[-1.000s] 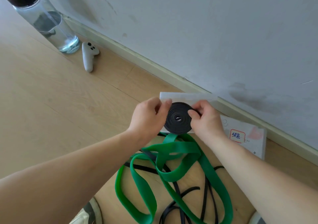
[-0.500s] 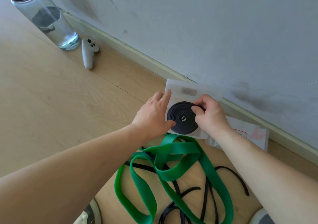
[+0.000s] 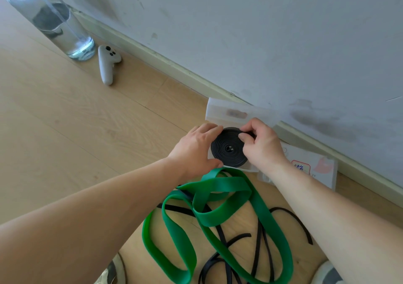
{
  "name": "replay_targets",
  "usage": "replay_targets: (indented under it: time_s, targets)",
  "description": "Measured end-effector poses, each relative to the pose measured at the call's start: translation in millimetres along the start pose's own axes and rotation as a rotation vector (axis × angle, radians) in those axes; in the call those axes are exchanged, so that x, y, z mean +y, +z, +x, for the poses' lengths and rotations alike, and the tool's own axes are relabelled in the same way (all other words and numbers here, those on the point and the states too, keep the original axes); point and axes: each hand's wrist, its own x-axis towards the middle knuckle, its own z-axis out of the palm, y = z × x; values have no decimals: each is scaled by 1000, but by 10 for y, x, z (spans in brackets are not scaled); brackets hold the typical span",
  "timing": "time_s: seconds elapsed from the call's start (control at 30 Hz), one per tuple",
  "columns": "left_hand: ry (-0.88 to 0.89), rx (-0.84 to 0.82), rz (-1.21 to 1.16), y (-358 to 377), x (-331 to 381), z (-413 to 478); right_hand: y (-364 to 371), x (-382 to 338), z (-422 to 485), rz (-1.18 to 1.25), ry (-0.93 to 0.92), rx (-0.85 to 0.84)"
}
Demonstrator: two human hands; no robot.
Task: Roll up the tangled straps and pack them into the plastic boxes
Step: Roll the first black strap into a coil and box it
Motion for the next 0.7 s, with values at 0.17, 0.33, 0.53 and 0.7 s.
replay_targets:
  time_s: [0.17,0.33,0.53,0.7]
  targets:
    - [34,-51,65,7,25,27,5,-47,-2,-16,37,-98]
    - [47,-118,139,-21,100,113,48,-109,-20,-117,31,-107]
    - [33,-224,149,-53,161,202,39,-41,-207,-87,21,-48]
    - [-29,-238,97,-87,249,238,-111,-8,-288,-63,50,-157]
